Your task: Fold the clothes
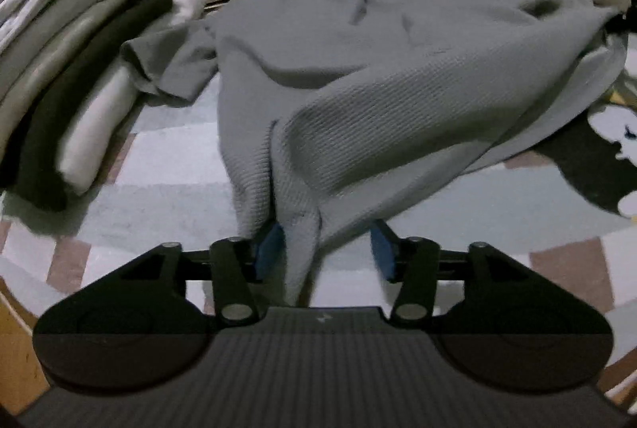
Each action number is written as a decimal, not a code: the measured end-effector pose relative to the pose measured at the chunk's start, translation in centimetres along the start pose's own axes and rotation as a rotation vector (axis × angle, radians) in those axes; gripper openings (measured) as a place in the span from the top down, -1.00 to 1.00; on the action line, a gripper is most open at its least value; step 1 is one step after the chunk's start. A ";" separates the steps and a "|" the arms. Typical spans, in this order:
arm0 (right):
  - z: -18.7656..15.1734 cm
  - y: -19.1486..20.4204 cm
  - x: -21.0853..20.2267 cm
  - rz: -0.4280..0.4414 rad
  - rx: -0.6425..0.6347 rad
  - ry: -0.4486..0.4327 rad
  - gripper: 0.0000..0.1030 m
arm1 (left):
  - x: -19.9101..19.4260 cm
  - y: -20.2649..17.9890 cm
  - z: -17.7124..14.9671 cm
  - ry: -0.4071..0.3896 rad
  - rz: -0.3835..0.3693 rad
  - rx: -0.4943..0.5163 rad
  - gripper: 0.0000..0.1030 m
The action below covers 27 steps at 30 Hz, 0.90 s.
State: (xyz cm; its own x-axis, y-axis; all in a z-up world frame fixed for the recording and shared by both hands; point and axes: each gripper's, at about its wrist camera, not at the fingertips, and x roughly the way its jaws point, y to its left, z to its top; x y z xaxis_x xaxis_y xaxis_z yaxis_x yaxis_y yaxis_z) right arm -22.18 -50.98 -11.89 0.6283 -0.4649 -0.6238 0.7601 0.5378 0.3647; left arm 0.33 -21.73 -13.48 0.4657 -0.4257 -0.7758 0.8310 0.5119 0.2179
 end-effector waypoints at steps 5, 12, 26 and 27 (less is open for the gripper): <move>-1.0 -1.1 0.1 0.137 0.128 0.017 0.24 | 1.2 1.1 2.2 -0.142 0.049 -0.010 0.12; -4.3 1.8 0.9 0.160 0.007 0.084 -0.23 | 2.8 6.6 2.2 -0.140 -0.028 -0.263 0.27; -1.0 1.9 -5.0 -0.089 -0.150 -0.120 0.90 | 1.0 7.8 2.6 -0.237 -0.118 -0.281 0.15; -1.0 1.9 -5.4 -0.103 -0.168 -0.130 0.90 | 1.2 7.3 2.5 -0.216 -0.118 -0.255 0.07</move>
State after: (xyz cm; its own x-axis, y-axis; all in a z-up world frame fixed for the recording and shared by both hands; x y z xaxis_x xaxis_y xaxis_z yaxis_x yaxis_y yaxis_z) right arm -24.32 -46.75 -8.48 0.5731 -0.6043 -0.5535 0.7900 0.5871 0.1769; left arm 7.75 -20.36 -11.29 0.4471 -0.6269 -0.6381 0.7928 0.6081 -0.0419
